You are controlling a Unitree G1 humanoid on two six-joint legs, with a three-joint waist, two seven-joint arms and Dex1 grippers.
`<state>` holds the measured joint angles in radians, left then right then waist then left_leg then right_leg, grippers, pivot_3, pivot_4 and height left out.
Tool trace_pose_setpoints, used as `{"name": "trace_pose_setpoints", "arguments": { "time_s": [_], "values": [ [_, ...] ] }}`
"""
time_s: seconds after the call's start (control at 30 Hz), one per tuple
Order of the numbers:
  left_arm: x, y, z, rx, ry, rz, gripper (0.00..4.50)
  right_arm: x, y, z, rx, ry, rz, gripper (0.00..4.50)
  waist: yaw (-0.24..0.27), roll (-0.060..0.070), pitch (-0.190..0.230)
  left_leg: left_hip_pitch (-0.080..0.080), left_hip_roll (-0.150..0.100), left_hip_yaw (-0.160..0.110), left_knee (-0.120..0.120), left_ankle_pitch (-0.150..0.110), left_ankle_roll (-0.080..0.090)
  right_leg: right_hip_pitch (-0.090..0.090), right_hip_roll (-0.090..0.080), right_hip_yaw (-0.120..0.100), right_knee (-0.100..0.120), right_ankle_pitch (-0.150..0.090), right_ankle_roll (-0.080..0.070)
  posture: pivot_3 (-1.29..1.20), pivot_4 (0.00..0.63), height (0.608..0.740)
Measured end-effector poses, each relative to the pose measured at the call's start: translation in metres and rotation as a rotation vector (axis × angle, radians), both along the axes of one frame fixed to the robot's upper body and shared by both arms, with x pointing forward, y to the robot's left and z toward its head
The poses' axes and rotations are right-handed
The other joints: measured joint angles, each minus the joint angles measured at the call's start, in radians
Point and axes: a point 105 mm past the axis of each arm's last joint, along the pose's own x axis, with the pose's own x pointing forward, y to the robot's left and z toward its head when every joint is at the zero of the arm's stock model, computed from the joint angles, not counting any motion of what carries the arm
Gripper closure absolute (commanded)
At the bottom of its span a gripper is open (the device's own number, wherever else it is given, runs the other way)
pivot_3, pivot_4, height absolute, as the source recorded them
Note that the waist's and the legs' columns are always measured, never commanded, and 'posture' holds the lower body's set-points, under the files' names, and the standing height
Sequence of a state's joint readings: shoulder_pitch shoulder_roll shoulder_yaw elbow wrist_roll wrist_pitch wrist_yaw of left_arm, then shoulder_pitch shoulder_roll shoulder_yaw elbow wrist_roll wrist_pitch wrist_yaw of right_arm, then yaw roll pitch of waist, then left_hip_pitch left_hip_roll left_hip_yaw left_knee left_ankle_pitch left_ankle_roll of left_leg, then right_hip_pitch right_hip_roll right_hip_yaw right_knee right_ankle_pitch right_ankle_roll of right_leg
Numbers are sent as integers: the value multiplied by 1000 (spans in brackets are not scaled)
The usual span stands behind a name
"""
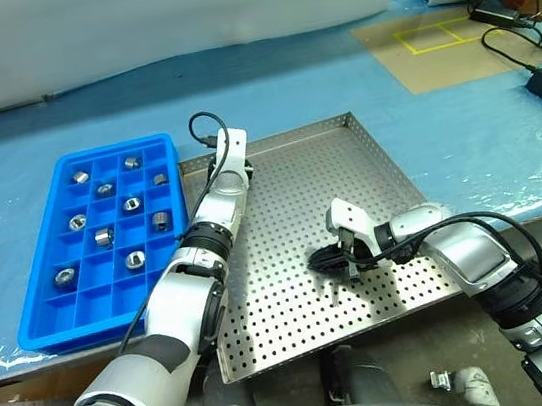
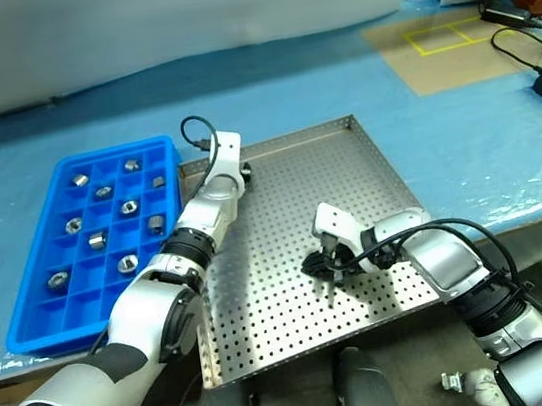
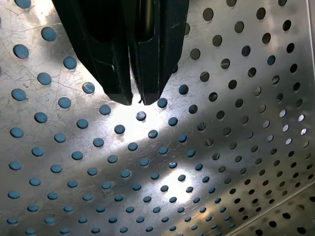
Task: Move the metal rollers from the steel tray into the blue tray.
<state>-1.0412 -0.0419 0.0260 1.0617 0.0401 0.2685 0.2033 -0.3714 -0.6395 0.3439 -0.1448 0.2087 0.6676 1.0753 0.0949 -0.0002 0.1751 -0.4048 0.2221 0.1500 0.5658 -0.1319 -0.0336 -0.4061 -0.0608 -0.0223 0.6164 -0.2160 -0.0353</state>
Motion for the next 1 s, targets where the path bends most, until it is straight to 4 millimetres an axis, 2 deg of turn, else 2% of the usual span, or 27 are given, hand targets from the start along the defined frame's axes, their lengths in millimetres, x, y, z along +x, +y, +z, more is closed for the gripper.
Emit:
{"name": "trace_pose_setpoints", "arguments": {
  "time_s": [0.3, 0.4, 0.5, 0.63, 0.77, 1.0],
  "values": [
    [0, -2, -6, -26, 26, 4, 1153, 1, -1, 0, 1, -1, -11, 4219, 0, 0, 0, 0, 0, 0, 0, 0, 0, 1, 0, 0, -2, 1, 2, -156, 150, 740],
    [0, -4, -7, -45, 24, -5, 1732, 1, -1, 0, 0, -4, -14, 4268, 0, 0, 0, 0, 0, 0, -1, 0, 0, 2, 0, 0, -4, 2, 3, -154, 150, 740],
    [-1, -7, -8, -59, 26, -18, 2636, 1, -1, 0, 0, -4, -14, 4268, -1, 0, 0, 0, 0, 0, -2, 0, 0, 2, 0, 0, -7, 3, 3, -149, 150, 740],
    [0, -7, -8, -61, 26, -18, 2636, 1, -1, 0, 1, -4, -14, 4268, -2, 0, 0, 0, 0, 0, -2, 0, 1, 2, 0, 0, -8, 3, 3, -142, 150, 740],
    [0, -7, -8, -65, 25, -24, 3679, 3, -1, 1, -2, -10, -17, 4268, -1, 0, 0, 0, -1, 0, -2, 0, 1, 2, -1, 0, -8, 3, 3, -131, 150, 740],
    [1, -2, -7, -59, 21, -14, 3679, 12, 0, 10, -9, -53, -23, 4268, -1, 0, 0, 0, -1, 0, -4, 0, 1, 2, -1, 0, -9, 3, 3, -117, 150, 740]
  ]
}}
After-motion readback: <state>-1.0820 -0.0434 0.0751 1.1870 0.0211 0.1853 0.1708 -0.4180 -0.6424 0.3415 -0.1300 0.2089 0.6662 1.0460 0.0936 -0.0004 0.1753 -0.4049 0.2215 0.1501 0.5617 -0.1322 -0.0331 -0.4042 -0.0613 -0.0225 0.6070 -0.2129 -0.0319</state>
